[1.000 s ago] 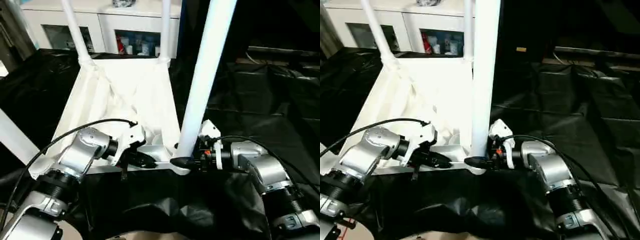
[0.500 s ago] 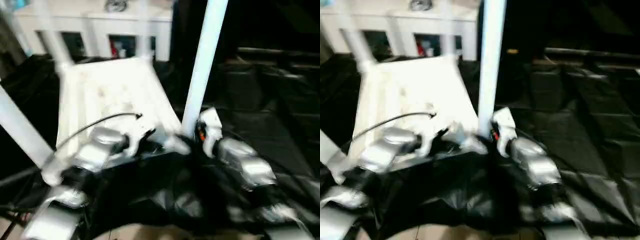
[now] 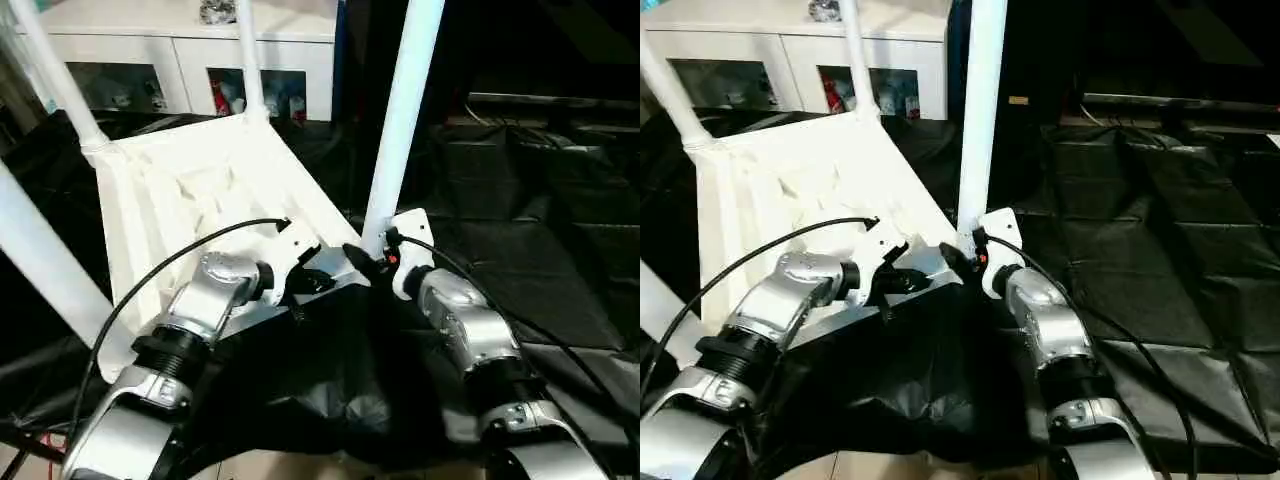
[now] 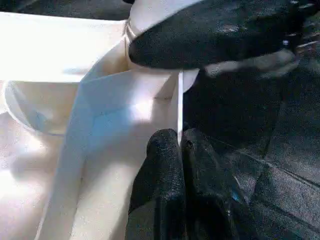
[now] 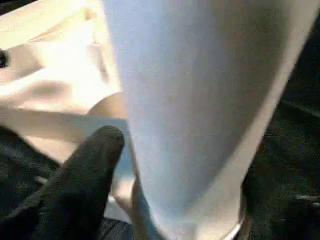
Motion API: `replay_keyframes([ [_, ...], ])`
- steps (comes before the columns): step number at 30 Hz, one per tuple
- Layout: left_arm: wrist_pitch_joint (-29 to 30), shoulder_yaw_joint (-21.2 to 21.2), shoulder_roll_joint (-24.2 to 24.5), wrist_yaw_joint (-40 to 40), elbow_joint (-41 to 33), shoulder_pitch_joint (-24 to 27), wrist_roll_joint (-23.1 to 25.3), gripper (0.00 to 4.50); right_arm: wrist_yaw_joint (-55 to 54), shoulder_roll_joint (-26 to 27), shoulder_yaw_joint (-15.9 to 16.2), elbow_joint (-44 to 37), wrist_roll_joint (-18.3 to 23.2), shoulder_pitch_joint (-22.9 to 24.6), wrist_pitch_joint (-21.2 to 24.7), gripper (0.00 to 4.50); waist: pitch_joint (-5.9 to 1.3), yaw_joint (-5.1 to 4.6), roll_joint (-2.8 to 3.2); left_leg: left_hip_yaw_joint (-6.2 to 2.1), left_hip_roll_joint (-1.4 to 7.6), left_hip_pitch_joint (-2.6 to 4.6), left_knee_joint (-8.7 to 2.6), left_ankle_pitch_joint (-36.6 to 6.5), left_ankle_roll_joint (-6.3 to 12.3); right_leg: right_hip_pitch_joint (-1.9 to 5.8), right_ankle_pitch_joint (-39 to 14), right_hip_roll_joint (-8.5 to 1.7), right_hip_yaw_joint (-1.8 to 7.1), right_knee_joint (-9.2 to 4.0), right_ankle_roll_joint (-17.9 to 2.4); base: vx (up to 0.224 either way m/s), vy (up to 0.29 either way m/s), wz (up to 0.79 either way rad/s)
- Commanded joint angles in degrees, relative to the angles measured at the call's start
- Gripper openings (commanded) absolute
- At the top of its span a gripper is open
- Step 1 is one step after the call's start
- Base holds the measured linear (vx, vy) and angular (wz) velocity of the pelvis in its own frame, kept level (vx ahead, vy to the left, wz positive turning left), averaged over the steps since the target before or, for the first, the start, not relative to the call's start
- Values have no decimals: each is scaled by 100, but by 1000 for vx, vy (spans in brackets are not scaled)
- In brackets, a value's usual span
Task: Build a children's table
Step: Rotate leg to tighten
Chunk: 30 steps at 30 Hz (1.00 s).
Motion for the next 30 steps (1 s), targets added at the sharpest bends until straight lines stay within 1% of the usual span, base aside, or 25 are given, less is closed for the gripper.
replay_keyframes([
  [1,-223,-263,-50,-359,-297,10,-205,0,1156,21,933,-228,161,251,250,363,-323,40,33,93,-22,-129,-397,-876,242,353,-747,-248,130,-409,-1408,0,0,0],
  [2,-252,-277,12,-461,-319,36,-211,0,1326,-93,966,-319,172,288,259,363,-337,50,22,104,-23,-126,-376,-778,301,367,-476,-244,132,-384,-1472,0,0,0],
  [3,-264,-282,35,-499,-328,45,-213,0,1389,-136,977,-353,174,302,262,363,-333,55,22,109,-24,-126,-376,-755,333,364,-387,-241,132,-383,-1503,0,0,0],
  [5,-319,-321,203,-744,-384,102,-221,0,1702,-398,1026,-480,147,360,178,363,-340,78,33,113,-19,-111,-372,-710,367,368,-275,-241,127,-369,-1565,0,0,0],
  [6,-315,-343,299,-887,-418,131,-228,0,1921,-527,1051,-562,167,395,189,363,-333,91,31,125,-17,-104,-370,-741,384,356,-265,-243,131,-367,-1601,0,0,0],
  [7,-329,-355,358,-973,-434,149,-232,0,2059,-609,1075,-619,180,421,173,363,-335,113,35,125,-8,-94,-371,-767,391,364,-294,-248,129,-369,-1612,0,0,0],
  [8,-340,-362,420,-1069,-456,172,-234,0,2278,-723,1097,-718,218,459,205,363,-330,116,37,132,-6,-86,-370,-793,397,351,-305,-248,133,-371,-1617,0,0,0],
  [9,-337,-364,501,-1180,-475,195,-242,0,2445,-810,1109,-803,258,489,253,363,-330,132,38,129,0,-82,-376,-809,402,358,-326,-249,132,-369,-1618,0,0,0],
  [13,-401,-402,734,-1577,-584,277,-321,0,2850,-1037,1157,-1040,386,544,382,363,-320,148,23,127,7,-81,-392,-874,339,356,-542,-257,129,-380,-1576,0,0,0],
  [14,-411,-405,763,-1629,-603,289,-344,0,2900,-1072,1169,-1076,408,550,398,363,-320,151,29,122,12,-79,-395,-881,330,357,-565,-262,128,-378,-1578,0,0,0],
  [15,-424,-410,785,-1670,-616,296,-363,0,2947,-1102,1177,-1106,424,556,411,363,-319,152,25,125,12,-82,-393,-872,326,357,-573,-262,130,-382,-1570,0,0,0],
  [16,-424,-410,785,-1670,-616,296,-363,0,2947,-1102,1177,-1106,424,556,411,339,-322,154,29,125,10,-87,-390,-844,318,356,-547,-258,130,-373,-1563,0,0,0],
  [18,-409,-421,814,-1727,-638,306,-379,0,3002,-1127,1184,-1127,446,555,451,333,-327,158,27,127,6,-82,-386,-785,312,356,-499,-258,129,-367,-1563,0,0,0],
  [21,-396,-449,898,-1882,-684,335,-393,0,3166,-1176,1197,-1190,450,551,538,295,-331,167,22,129,6,-85,-382,-744,320,361,-415,-255,127,-356,-1585,0,0,0],
  [23,-407,-446,903,-1893,-677,336,-384,0,3175,-1178,1206,-1212,457,547,563,285,-331,169,23,130,2,-85,-377,-703,322,362,-388,-254,126,-352,-1583,0,0,0],
  [24,-407,-446,903,-1893,-677,336,-384,0,3175,-1178,1206,-1212,457,547,563,285,-331,170,13,131,3,-86,-379,-697,320,363,-390,-255,126,-353,-1582,0,0,0],
  [25,-412,-435,889,-1870,-665,332,-379,0,3167,-1167,1209,-1217,466,548,571,270,-332,173,20,132,2,-82,-377,-706,307,358,-412,-256,126,-355,-1582,0,0,0],
  [28,-409,-391,804,-1696,-622,314,-347,0,3141,-1125,1229,-1252,484,601,599,269,-336,179,24,131,-4,-83,-372,-684,299,366,-419,-256,128,-355,-1568,0,0,0],
  [30,-349,-291,643,-1313,-498,237,-305,0,2938,-987,1133,-1214,494,654,595,267,-332,176,17,138,-4,-85,-368,-677,303,361,-397,-252,131,-360,-1570,0,0,0],
])
